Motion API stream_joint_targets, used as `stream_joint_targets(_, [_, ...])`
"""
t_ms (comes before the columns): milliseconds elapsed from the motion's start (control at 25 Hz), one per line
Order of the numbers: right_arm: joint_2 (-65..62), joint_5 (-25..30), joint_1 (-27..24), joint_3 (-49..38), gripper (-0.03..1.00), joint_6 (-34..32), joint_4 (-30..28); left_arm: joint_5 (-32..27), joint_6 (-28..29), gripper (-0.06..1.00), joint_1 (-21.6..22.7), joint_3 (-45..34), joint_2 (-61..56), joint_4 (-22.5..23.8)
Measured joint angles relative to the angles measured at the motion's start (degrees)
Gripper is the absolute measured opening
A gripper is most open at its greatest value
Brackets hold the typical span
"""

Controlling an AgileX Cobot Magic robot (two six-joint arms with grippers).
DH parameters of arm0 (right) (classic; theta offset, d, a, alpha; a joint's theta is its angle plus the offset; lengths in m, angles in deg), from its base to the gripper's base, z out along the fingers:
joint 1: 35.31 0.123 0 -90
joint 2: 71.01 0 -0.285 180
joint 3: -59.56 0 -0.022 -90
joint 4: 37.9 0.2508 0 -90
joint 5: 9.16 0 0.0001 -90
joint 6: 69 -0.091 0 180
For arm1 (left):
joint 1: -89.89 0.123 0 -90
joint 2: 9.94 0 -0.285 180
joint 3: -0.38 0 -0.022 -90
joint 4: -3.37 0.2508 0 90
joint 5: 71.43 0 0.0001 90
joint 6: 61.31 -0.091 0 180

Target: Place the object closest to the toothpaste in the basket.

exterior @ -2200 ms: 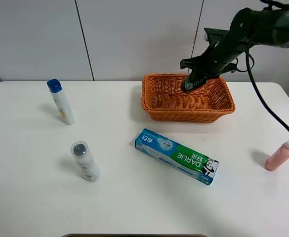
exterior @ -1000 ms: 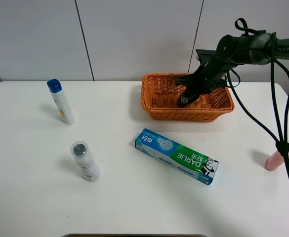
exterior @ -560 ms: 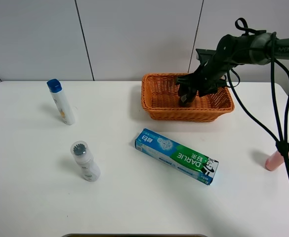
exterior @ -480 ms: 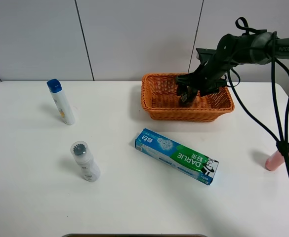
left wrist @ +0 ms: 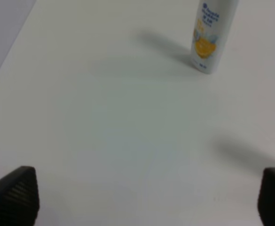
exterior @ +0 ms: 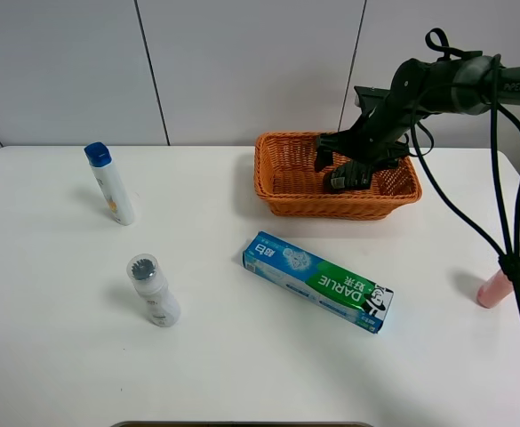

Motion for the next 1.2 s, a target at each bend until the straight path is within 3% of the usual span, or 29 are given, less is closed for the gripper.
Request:
stream_joint_targets(320, [0.0,0.6,0.0,0.0,0.97,-0.4,-0.1,0.0,0.0,0.94,0.0,0.0,0.0,0.1])
stream_joint_targets(520, [-1.3,3.7,0.0,0.0,0.97,-0.4,-0.1,0.0,0.0,0.94,0.0,0.0,0.0,0.1])
stream_joint_targets(920, [-12.9,5.2,0.0,0.0,0.97,-1.3,-2.0,0.0,0.0,0.94,0.0,0.0,0.0,0.1])
stream_joint_targets(1200, [-20.4,10.2,0.0,0.0,0.97,-2.0,-2.8,0.0,0.0,0.94,0.0,0.0,0.0,0.1])
